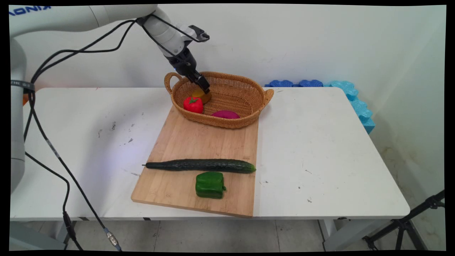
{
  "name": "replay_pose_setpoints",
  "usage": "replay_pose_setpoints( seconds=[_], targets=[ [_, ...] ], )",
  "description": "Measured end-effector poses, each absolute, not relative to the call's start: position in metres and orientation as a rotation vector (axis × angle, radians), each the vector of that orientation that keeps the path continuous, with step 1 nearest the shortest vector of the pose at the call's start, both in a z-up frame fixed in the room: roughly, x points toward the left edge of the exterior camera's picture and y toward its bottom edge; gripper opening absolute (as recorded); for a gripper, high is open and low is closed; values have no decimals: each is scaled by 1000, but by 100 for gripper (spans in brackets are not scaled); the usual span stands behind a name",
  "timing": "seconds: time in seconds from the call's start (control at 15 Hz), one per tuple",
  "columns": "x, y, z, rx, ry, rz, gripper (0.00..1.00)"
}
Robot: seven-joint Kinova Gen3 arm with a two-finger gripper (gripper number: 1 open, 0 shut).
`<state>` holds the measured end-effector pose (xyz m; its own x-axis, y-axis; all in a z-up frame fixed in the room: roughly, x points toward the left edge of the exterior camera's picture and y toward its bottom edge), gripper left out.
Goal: Pick up the potato from the vegetable basket, then place the picked object on the cutting board
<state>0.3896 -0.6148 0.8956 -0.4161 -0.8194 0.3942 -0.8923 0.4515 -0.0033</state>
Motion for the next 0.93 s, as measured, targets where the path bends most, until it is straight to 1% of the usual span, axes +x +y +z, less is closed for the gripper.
replay_pose_setpoints(
  seconds=[0.33,0.4,0.93],
  targets=[
    [390,-622,884,1452,-2383,264,100],
    [391,-623,882,1450,-2385,258,0],
    [391,-623,875,1414,-2401,235,0]
  ],
)
